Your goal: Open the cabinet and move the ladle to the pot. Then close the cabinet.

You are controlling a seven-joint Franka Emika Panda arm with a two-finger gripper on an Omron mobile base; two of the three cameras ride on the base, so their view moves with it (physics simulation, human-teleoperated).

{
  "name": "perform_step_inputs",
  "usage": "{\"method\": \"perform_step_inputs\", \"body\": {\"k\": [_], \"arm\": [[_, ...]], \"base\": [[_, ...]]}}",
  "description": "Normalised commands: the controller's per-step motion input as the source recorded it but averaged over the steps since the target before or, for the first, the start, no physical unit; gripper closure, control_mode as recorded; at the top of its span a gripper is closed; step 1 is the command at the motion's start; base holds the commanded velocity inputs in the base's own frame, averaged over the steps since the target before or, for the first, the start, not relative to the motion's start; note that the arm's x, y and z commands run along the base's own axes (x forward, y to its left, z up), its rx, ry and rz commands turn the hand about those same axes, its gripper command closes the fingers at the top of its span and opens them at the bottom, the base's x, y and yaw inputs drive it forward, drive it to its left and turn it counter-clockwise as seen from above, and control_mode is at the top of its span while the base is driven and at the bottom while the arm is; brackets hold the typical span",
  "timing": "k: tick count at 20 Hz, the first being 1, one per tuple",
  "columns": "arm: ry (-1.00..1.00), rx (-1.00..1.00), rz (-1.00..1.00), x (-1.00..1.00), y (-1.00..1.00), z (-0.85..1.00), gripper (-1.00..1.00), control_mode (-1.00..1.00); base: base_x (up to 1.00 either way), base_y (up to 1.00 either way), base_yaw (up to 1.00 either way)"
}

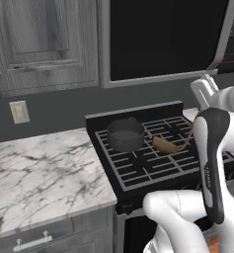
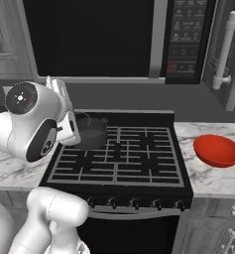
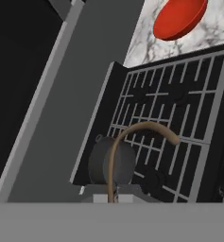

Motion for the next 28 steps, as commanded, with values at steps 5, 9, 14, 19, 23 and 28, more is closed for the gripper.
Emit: {"method": "perform_step_inputs", "body": {"k": [5, 9, 14, 19, 23, 28], "arm": [[0.0, -0.05, 0.0, 0.2, 0.0, -0.41, 1.0, -1.0], [0.0, 0.0, 0.0, 0.43, -0.01, -0.41, 1.0, -1.0], [-0.01, 0.0, 0.0, 0.58, 0.0, -0.27, 1.0, -1.0], [-0.01, 0.0, -0.01, 0.67, 0.0, -0.17, 1.0, -1.0], [0.0, 0.0, -0.06, 0.54, -0.08, -0.01, 1.0, -1.0], [0.0, 0.0, -0.05, 0.54, -0.03, 0.0, 1.0, -1.0]], "base": [[0.0, 0.0, 0.0], [0.0, 0.0, 0.0], [0.0, 0.0, 0.0], [0.0, 0.0, 0.0], [0.0, 0.0, 0.0], [0.0, 0.0, 0.0]]}}
